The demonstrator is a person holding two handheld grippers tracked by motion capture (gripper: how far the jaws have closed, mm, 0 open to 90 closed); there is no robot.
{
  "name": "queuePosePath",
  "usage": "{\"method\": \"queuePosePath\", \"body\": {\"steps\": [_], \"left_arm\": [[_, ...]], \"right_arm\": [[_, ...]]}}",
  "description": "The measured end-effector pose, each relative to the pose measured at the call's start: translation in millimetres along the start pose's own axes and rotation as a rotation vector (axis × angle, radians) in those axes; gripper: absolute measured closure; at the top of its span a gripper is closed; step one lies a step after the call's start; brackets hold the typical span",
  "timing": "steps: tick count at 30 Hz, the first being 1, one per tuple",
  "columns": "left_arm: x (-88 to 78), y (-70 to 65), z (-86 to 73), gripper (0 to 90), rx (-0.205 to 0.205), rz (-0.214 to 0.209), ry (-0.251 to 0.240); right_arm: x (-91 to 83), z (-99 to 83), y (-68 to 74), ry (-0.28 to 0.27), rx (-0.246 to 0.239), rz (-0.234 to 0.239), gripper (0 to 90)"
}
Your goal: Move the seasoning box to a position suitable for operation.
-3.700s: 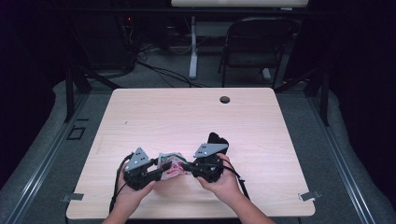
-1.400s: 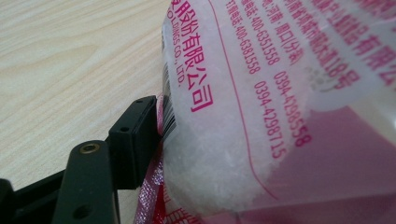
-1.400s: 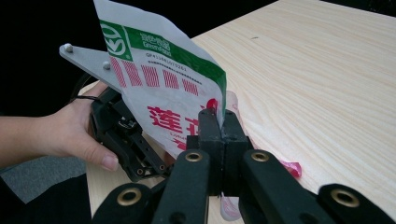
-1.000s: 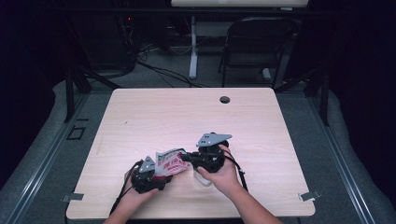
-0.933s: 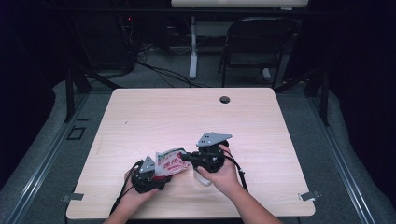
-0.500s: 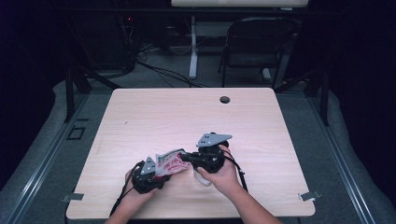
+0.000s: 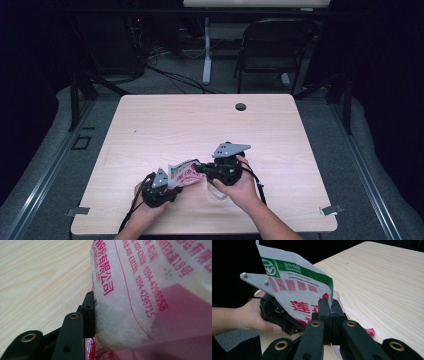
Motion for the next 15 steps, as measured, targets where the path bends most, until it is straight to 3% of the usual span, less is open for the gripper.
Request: {"method": "queuePosePath", "body": {"steps": [15], "left_arm": [[-8.3, -0.6, 9.5, 62.3, 0.056, 0.103, 0.007]], "right_arm": [[-7.2, -0.1, -0.6, 0.005, -0.011, -0.012, 90.0]]}}
Point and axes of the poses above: each handheld gripper's, and its own axes: x roughly forward along the jaws, z roughly out of its top, y roughly to its left, the point moved 2 cm from there along x, roughly forward along the jaws, and after that the axes turned 2 degrees about -x, right-handed, at the moved point
